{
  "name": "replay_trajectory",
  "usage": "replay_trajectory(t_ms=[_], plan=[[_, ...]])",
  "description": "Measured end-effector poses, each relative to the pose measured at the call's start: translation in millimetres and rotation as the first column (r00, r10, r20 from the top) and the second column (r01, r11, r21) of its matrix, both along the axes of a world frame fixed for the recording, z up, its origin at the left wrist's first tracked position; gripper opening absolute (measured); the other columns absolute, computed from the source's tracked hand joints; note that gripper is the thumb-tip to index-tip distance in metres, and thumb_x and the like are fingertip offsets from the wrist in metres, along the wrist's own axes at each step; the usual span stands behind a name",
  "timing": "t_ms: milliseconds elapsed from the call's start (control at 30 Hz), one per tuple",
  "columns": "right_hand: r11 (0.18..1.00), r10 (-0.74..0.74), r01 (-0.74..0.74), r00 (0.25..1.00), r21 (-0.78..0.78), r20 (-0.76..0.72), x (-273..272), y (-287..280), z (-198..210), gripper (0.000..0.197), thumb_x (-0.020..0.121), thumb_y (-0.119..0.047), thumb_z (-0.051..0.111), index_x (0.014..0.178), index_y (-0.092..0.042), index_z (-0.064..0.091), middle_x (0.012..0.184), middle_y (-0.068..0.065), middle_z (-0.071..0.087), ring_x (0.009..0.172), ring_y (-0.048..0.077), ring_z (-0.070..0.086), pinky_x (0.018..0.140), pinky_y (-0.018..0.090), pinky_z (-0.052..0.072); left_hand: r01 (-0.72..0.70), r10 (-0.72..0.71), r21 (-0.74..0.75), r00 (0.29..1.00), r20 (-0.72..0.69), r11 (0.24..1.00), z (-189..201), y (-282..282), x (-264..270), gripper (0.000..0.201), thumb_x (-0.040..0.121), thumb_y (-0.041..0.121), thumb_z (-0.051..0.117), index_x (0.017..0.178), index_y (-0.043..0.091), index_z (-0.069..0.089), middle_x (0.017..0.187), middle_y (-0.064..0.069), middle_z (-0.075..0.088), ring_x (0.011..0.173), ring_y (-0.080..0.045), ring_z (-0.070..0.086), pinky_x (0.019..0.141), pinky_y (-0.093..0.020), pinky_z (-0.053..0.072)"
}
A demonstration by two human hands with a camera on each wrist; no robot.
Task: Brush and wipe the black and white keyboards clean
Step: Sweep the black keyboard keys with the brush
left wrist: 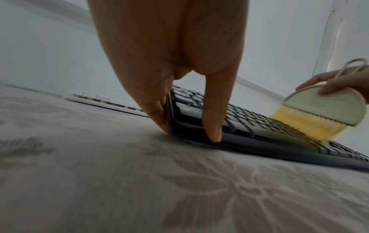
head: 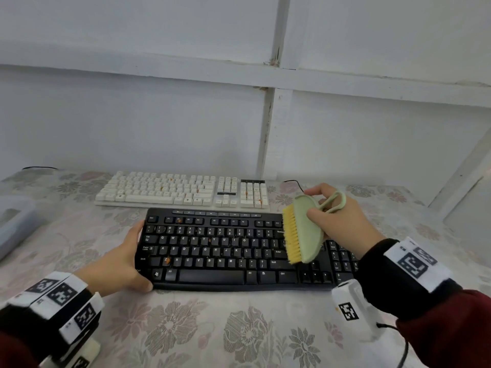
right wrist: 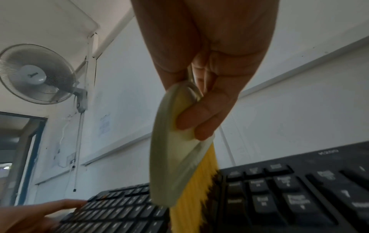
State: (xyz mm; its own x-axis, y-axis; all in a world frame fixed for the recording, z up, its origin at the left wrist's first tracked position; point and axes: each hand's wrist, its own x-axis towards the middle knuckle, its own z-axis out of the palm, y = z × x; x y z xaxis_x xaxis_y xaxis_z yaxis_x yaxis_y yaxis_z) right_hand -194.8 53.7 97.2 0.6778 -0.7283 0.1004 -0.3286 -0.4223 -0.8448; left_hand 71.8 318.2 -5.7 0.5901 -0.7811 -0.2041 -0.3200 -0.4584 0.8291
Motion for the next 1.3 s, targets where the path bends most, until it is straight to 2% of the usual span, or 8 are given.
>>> replay_trajectory(t_ms=[100, 300, 433, 533, 767, 967, 1167, 1300], plan=[[0.999, 0.045, -0.043, 0.998, 0.031, -0.048, -10, 8, -9, 0.026, 0.086, -0.004, 0.053, 0.105, -0.022, 0.057, 0.081, 0.002, 0.060, 0.051, 0.001, 0.058, 0.043, 0.015, 0.045, -0.005, 0.005, 0.001, 1.000, -0.009, 1.000, 0, 0, 0, 0.120, 0.035, 0.017, 0.080, 0.107, 0.080, 0.008, 0.120, 0.005, 0.056, 0.107, -0.019, 0.059, 0.093, -0.045, 0.049], [0.991, 0.117, -0.104, 0.981, 0.090, -0.153, -37, 30, -28, 0.028, 0.082, -0.006, 0.054, 0.093, -0.031, 0.062, 0.070, 0.007, 0.053, 0.051, 0.008, 0.042, 0.046, 0.020, 0.043, -0.015, 0.015, -0.004, 1.000, -0.018, 1.000, -1, 1, 1, 0.119, 0.033, 0.017, 0.080, 0.104, 0.083, 0.010, 0.119, 0.004, 0.058, 0.106, -0.020, 0.060, 0.092, -0.046, 0.050], [0.988, 0.141, -0.134, 0.986, 0.078, -0.091, -42, 34, -11, 0.031, 0.081, -0.006, 0.056, 0.090, -0.034, 0.065, 0.077, 0.004, 0.063, 0.058, 0.008, 0.053, 0.051, 0.019, 0.047, -0.008, 0.008, 0.002, 1.000, 0.005, 1.000, 0, 0, 1, 0.121, 0.036, 0.015, 0.080, 0.105, 0.083, 0.008, 0.119, 0.005, 0.057, 0.105, -0.020, 0.061, 0.091, -0.045, 0.050], [0.997, 0.076, -0.076, 0.997, 0.017, 0.005, -33, 19, 3, 0.029, 0.084, -0.004, 0.056, 0.098, -0.028, 0.063, 0.084, 0.001, 0.066, 0.056, 0.000, 0.058, 0.047, 0.014, 0.045, -0.004, 0.004, 0.001, 1.000, 0.015, 1.000, 2, 0, -1, 0.120, 0.037, 0.013, 0.079, 0.103, 0.083, 0.008, 0.119, 0.006, 0.056, 0.104, -0.019, 0.060, 0.090, -0.043, 0.050], [0.999, -0.016, 0.016, 1.000, -0.037, -0.005, -7, -4, 2, 0.029, 0.085, -0.009, 0.057, 0.109, -0.025, 0.057, 0.085, 0.002, 0.063, 0.068, 0.014, 0.063, 0.051, 0.023, 0.052, -0.002, 0.001, 0.013, 1.000, 0.020, 1.000, 5, -1, -5, 0.121, 0.043, 0.007, 0.079, 0.107, 0.077, 0.004, 0.119, 0.006, 0.055, 0.104, -0.018, 0.059, 0.092, -0.042, 0.049], [0.995, 0.077, -0.084, 0.990, -0.059, -0.116, -30, 16, -17, 0.030, 0.085, -0.006, 0.056, 0.104, -0.028, 0.055, 0.089, 0.001, 0.063, 0.061, 0.007, 0.056, 0.046, 0.010, 0.043, -0.003, 0.003, 0.018, 1.000, -0.010, 1.000, 3, 0, -2, 0.121, 0.038, 0.012, 0.080, 0.109, 0.075, 0.006, 0.120, 0.007, 0.055, 0.108, -0.019, 0.058, 0.094, -0.045, 0.048], [0.981, 0.186, -0.174, 0.970, 0.088, -0.156, -50, 33, -21, 0.033, 0.081, -0.006, 0.056, 0.094, -0.036, 0.059, 0.087, 0.017, 0.061, 0.062, 0.014, 0.050, 0.054, 0.025, 0.048, -0.003, 0.003, 0.040, 1.000, -0.008, 0.999, 2, 0, -1, 0.123, 0.041, 0.009, 0.080, 0.114, 0.073, 0.003, 0.120, 0.007, 0.056, 0.107, -0.018, 0.058, 0.096, -0.044, 0.047], [0.978, 0.181, -0.173, 0.981, 0.115, -0.065, -48, 28, -2, 0.036, 0.082, 0.000, 0.058, 0.092, -0.034, 0.065, 0.086, 0.010, 0.067, 0.067, 0.013, 0.059, 0.059, 0.029, 0.052, -0.003, 0.003, 0.040, 1.000, 0.002, 0.999, 1, 1, 0, 0.124, 0.039, 0.013, 0.081, 0.112, 0.077, 0.003, 0.121, 0.008, 0.056, 0.108, -0.018, 0.059, 0.096, -0.045, 0.047]])
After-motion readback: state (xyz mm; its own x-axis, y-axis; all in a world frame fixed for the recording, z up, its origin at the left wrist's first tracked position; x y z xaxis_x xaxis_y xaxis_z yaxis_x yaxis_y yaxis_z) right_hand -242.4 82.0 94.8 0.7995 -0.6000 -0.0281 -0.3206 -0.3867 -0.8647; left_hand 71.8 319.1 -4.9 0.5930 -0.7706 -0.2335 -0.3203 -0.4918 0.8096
